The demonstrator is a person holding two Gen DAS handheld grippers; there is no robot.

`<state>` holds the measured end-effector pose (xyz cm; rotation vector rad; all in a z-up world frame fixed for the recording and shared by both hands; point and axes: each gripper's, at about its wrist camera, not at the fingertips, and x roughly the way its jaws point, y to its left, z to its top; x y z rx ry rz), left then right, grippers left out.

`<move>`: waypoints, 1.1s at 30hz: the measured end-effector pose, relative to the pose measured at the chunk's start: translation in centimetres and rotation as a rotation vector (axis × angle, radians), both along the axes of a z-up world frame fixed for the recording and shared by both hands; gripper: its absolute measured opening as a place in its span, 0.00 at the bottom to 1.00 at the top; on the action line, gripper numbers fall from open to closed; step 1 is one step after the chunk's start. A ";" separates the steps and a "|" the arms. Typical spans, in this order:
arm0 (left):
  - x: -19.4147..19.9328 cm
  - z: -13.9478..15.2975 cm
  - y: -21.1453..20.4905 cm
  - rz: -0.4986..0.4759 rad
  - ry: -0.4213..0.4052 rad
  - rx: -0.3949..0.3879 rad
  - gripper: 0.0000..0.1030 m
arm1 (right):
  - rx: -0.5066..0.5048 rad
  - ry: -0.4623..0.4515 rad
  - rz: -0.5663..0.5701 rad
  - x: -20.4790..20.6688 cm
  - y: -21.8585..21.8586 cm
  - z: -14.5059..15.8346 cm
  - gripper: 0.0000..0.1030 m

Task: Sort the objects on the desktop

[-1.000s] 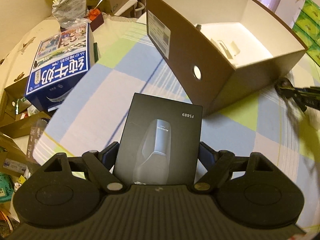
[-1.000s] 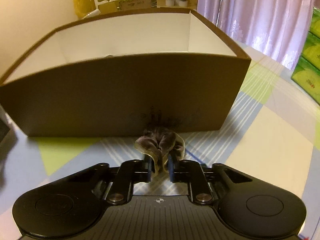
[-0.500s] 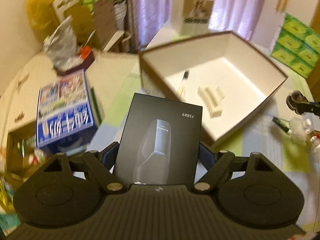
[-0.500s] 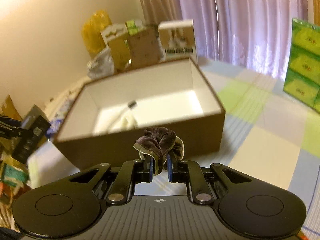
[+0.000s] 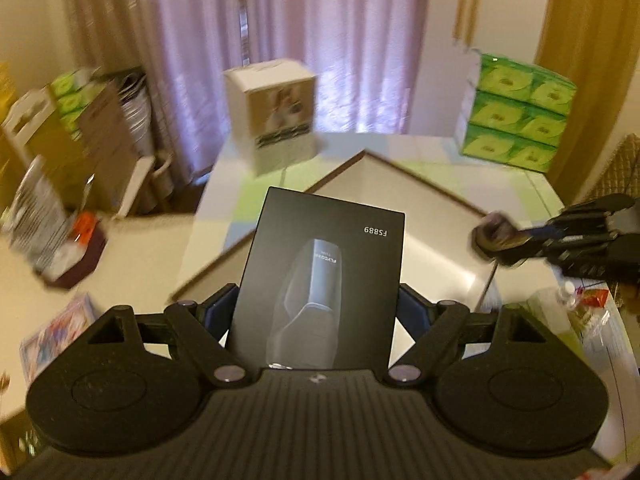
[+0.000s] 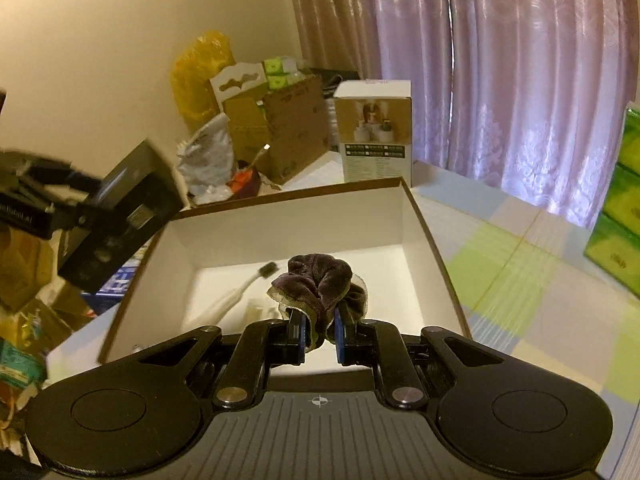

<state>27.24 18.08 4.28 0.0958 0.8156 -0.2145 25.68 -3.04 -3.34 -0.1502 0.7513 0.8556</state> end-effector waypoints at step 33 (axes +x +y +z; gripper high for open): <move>16.1 -12.3 -7.5 -0.153 0.192 0.012 0.78 | -0.232 0.123 -0.057 7.9 4.8 -6.4 0.10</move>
